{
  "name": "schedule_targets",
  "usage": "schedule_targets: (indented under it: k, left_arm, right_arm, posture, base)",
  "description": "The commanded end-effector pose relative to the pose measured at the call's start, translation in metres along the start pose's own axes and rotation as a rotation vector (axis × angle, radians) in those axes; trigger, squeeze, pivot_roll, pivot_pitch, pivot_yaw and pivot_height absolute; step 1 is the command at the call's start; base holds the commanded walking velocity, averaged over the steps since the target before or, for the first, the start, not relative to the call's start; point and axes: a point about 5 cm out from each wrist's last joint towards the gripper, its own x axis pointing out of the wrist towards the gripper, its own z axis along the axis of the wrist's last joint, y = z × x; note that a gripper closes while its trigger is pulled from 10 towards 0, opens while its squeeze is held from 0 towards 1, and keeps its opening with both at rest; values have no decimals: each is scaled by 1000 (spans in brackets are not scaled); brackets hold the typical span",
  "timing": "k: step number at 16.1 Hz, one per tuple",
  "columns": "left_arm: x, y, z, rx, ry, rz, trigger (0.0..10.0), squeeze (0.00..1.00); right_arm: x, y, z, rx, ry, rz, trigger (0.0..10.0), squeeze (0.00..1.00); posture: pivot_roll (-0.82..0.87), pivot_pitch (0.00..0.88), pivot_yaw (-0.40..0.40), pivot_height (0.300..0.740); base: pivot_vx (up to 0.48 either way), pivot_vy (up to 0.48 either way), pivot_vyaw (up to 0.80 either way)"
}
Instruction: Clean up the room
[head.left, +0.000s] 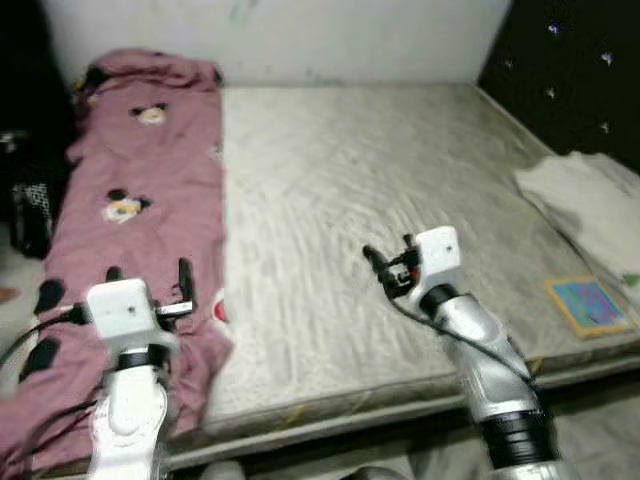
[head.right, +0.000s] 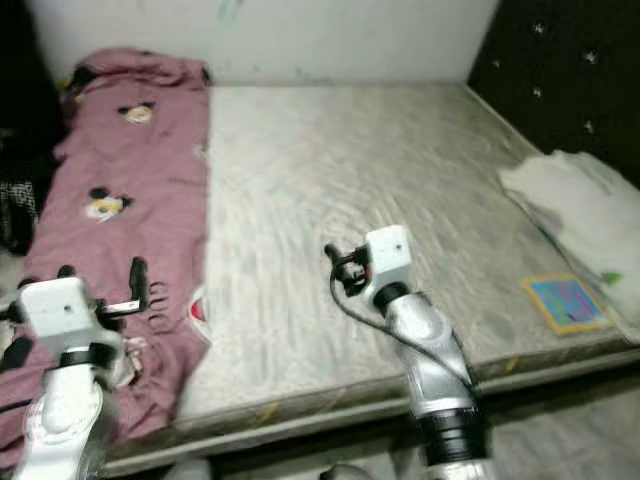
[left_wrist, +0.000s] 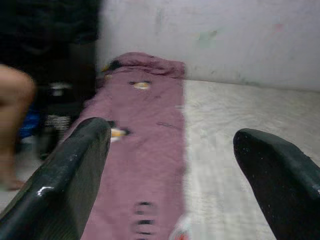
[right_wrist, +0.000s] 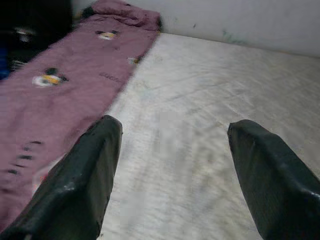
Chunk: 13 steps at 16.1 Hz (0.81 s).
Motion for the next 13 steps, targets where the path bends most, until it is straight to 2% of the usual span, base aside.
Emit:
schedule_targets:
  k: [1, 5, 7, 9, 13]
  left_arm:
    - [1, -4, 3, -9, -11, -15, 10000, 0]
    - [1, -5, 3, -8, -13, -14, 10000, 0]
    - [2, -4, 3, -2, -17, -11, 10000, 0]
    - [2, -4, 3, -1, -17, -8, 10000, 0]
    - [2, -4, 5, 10, -31, -13, 10000, 0]
  right_arm:
    - [-1, -6, 3, -18, -6, -17, 10000, 0]
    - [-1, -5, 5, -23, -22, -6, 10000, 0]
    - [-1, -2, 6, -54, -26, 5, 10000, 0]
    - [-1, -3, 5, -25, -25, -4, 10000, 0]
    - [0, -3, 5, -29, -20, -8, 10000, 0]
  posture:
    - [5, 13, -74, 740]
    - [6, 14, -72, 740]
    - [9, 13, -72, 740]
    - [9, 13, -72, 740]
    - [11, 14, -74, 740]
  base:
    - [0, 480, 0]
    - [0, 480, 0]
    - [0, 480, 800]
    - [0, 480, 0]
    - [0, 0, 0]
